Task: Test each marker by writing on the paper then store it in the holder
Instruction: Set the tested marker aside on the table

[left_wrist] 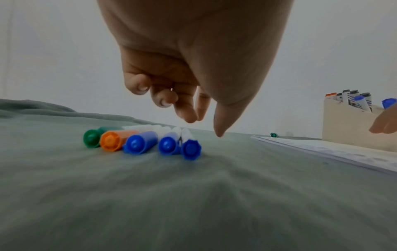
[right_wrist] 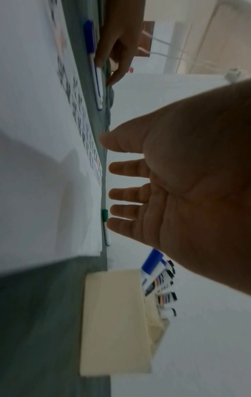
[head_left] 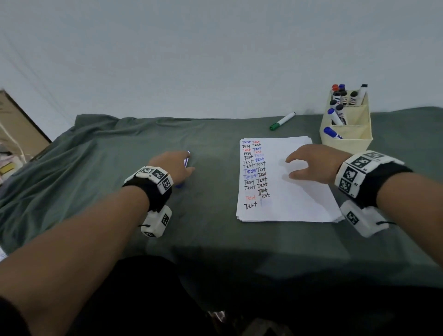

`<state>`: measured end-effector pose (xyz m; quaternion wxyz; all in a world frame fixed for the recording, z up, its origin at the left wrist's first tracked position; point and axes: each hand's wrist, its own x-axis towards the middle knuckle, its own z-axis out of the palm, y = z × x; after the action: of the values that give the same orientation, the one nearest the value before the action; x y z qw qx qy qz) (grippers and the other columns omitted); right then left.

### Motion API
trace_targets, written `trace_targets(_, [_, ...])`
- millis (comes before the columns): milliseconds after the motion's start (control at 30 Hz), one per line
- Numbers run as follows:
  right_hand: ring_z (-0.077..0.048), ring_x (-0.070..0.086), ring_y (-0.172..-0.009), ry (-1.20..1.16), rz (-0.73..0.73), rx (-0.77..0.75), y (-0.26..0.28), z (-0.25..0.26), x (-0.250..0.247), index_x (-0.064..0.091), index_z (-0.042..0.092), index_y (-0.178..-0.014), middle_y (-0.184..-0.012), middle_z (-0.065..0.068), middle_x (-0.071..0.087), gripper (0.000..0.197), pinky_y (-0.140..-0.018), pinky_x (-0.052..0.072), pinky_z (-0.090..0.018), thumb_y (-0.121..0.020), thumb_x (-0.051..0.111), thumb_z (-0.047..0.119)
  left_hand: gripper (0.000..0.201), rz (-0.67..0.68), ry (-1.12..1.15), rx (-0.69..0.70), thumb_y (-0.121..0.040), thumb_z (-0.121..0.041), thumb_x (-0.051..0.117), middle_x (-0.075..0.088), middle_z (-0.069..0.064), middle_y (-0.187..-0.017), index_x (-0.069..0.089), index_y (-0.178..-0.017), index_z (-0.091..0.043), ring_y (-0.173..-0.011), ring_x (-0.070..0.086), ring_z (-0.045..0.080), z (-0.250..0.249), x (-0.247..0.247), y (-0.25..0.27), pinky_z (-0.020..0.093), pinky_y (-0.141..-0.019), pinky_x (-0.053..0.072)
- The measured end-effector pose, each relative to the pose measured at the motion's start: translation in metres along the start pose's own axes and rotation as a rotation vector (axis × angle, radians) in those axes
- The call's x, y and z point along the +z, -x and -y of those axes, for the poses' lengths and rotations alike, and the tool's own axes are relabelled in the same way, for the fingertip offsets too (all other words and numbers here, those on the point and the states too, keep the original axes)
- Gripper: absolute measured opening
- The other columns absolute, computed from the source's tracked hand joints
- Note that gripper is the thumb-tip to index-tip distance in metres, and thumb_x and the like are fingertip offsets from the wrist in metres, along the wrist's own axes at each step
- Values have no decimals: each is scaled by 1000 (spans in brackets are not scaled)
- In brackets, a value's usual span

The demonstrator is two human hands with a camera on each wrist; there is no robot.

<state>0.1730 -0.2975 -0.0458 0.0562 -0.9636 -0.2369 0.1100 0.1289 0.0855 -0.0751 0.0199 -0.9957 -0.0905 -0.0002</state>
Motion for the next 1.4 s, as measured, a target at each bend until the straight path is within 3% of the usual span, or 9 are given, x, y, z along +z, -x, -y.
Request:
trace_targets(300, [-15,21,-152,-194,68,49,-3,-43,24,34,41,-153,-167,6,21,76,-124,16,-36,-87,54,73,49,7,-76,179,-90,-57,46,58,-2,-136,51,-135,-37,-122,54,25,-84,-36,-64,41,-99,46])
trace_targets(500, [-15,20,-152,-169,76,37,-10,-51,32,37,43,-151,-167,8,19,73,-123,20,-40,-86,56,72,47,61,-106,320,-94,-48,46,55,2,-138,53,-136,-27,-122,54,27,-155,-37,-122,41,-97,47])
trace_targets(633, [-18,21,-150,-145,57,17,-11,-53,34,38,43,-150,-166,7,20,72,-121,25,-40,-86,59,69,42,101,-86,440,-91,-49,50,56,1,-122,55,-131,-38,-103,60,27,-191,-30,-155,38,-84,52])
trace_targets(833, [-17,30,-144,-169,10,7,-9,-50,33,45,40,-146,-155,6,34,65,-115,35,-41,-87,62,62,57,160,-106,524,-95,-49,45,48,5,-141,37,-149,-31,-125,49,28,-231,-8,-189,42,-103,42])
trace_targets(900, [-19,33,-142,-156,3,-2,-9,-50,31,48,37,-145,-152,5,37,62,-112,37,-40,-89,61,61,50,153,-104,504,-96,-48,46,56,4,-134,47,-142,-28,-115,56,26,-237,-3,-192,38,-96,46])
trace_targets(967, [-19,37,-139,-134,-9,-19,-9,-49,30,51,36,-143,-150,5,40,58,-111,39,-38,-91,58,60,34,115,-87,489,-94,-45,51,66,5,-110,64,-115,-22,-92,62,24,-242,-4,-194,32,-76,48])
trace_targets(1067, [-18,39,-137,-114,-19,-34,-8,-49,28,54,35,-140,-151,7,40,52,-109,39,-34,-93,56,59,25,63,-67,475,-92,-39,60,66,6,-91,66,-92,-15,-80,61,24,-241,-9,-194,29,-63,42])
trace_targets(1267, [-18,40,-135,-124,-106,-52,-8,-50,27,58,32,-136,-149,7,43,46,-107,37,-30,-95,58,52,8,-37,212,494,-94,-24,59,57,-1,-81,52,-90,-22,-67,51,17,-213,-13,-167,28,-54,34])
trace_targets(1400, [-20,35,-139,-121,-203,-80,-6,-52,27,46,31,-147,-154,3,37,55,-112,34,-32,-96,61,43,8,-88,309,525,-97,-26,56,59,-7,-77,48,-99,-26,-61,55,10,-190,-22,-132,25,-52,35])
